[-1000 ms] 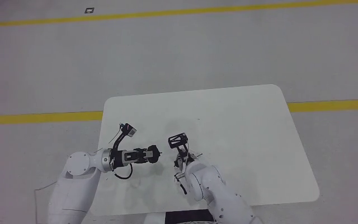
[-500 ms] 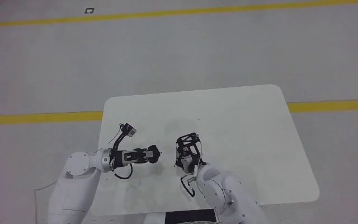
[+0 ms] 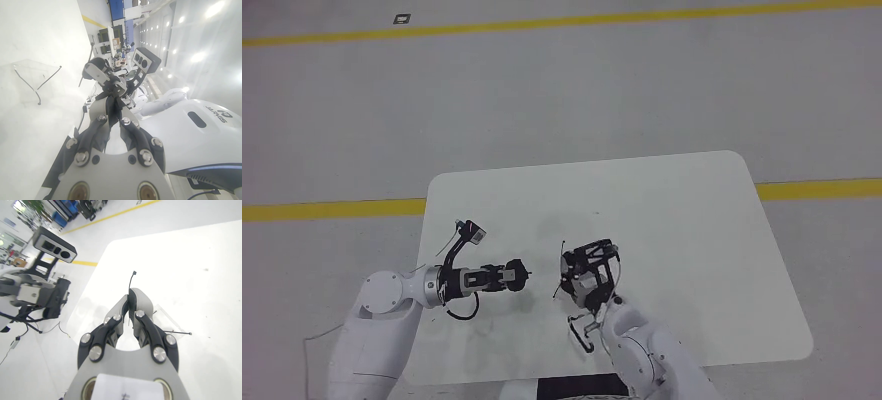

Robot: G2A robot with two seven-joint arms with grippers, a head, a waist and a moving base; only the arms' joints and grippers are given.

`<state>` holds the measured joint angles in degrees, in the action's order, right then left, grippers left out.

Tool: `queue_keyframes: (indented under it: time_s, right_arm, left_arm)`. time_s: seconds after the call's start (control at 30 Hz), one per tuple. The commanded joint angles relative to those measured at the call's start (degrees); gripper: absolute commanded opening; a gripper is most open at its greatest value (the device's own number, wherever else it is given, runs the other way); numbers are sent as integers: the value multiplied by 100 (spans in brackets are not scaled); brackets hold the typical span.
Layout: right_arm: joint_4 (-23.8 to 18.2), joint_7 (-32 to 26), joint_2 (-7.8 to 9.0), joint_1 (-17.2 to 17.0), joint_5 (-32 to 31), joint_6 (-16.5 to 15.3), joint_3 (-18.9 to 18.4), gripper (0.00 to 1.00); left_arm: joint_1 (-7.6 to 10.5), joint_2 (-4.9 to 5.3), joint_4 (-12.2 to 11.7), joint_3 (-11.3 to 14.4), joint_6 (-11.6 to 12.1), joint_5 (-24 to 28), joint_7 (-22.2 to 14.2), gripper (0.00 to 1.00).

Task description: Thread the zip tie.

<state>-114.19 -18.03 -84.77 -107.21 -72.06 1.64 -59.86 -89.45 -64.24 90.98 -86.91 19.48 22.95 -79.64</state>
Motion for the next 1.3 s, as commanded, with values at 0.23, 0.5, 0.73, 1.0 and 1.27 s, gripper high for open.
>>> queue_keyframes:
  time_s: [0.23,0.5,0.73,1.0,1.27]
  right_arm:
    - [340,2347,133,-386,90,-1043,6,0]
    - [340,2347,133,-386,90,-1043,6,0]
    - [394,2882,151,-332,-137,-962,44,0]
    - [682,4220,321,-252,-447,-1003,192,0]
    - [939,4384,479,177,-705,-637,674,0]
  left_arm:
    - [0,0,0,0,0,0,0,0]
    - [0,0,0,0,0,0,0,0]
    - [0,0,0,0,0,0,0,0]
    - [0,0,0,0,0,0,0,0]
    - [0,0,0,0,0,0,0,0]
